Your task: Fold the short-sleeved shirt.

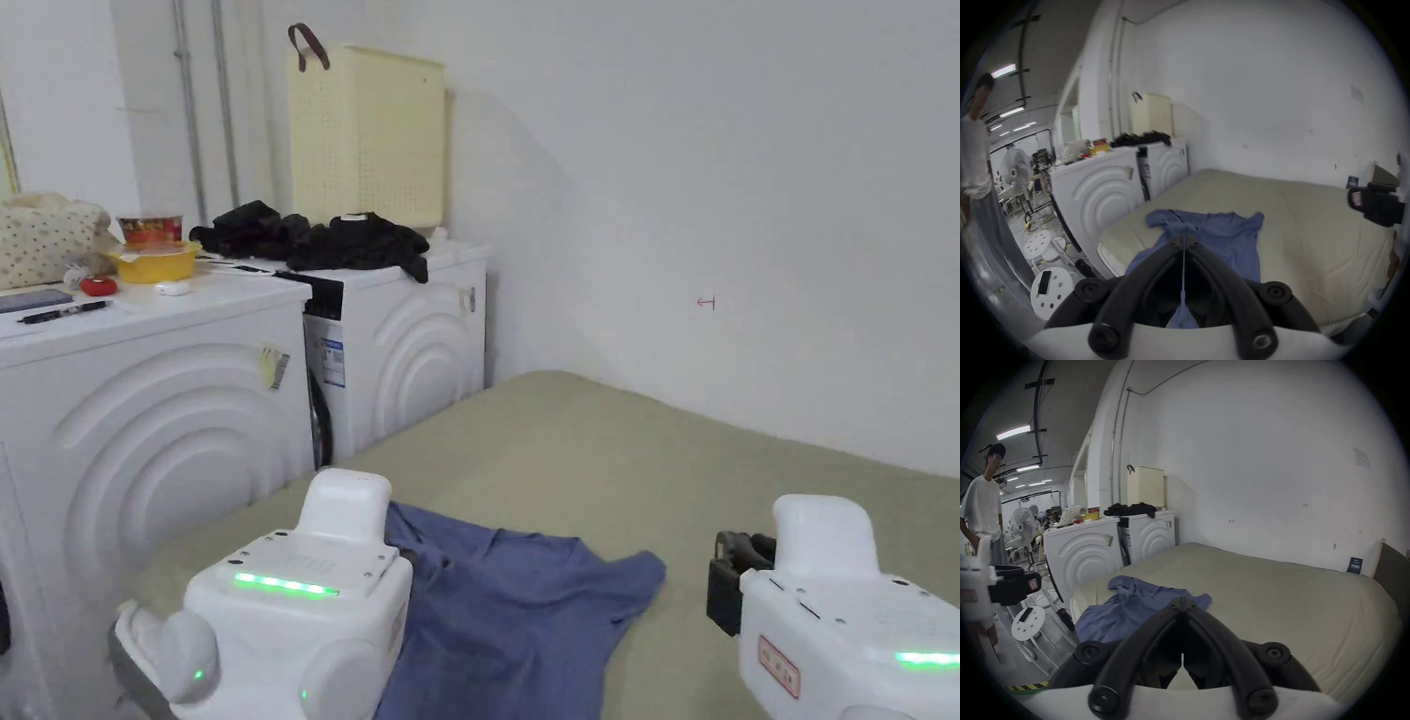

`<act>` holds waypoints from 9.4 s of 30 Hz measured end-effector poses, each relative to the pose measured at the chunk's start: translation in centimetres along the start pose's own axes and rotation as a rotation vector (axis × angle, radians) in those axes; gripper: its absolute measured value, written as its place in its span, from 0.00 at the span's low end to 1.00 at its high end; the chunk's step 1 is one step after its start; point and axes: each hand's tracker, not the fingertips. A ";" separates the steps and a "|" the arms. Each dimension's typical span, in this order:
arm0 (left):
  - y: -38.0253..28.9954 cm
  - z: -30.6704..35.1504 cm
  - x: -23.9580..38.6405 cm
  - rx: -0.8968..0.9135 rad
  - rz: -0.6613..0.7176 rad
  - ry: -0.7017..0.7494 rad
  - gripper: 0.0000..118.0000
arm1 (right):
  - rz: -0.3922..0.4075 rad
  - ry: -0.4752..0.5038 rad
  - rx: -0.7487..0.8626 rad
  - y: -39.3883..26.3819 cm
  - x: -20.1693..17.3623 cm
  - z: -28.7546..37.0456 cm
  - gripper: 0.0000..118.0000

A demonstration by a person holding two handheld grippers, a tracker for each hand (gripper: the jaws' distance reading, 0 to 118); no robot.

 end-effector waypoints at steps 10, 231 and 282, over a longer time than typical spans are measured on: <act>7.2 -24.6 7.4 -0.501 -0.088 -0.367 0.02 | -0.090 -0.217 -0.127 -4.1 11.7 -0.5 0.01; -11.5 -21.7 20.7 -0.591 -0.010 -0.720 0.09 | -0.682 -0.465 -0.440 -18.3 49.2 -0.1 0.06; -11.5 -19.6 21.9 -0.446 -0.178 -0.520 0.96 | -0.386 -0.580 -0.251 -13.0 21.0 14.9 0.01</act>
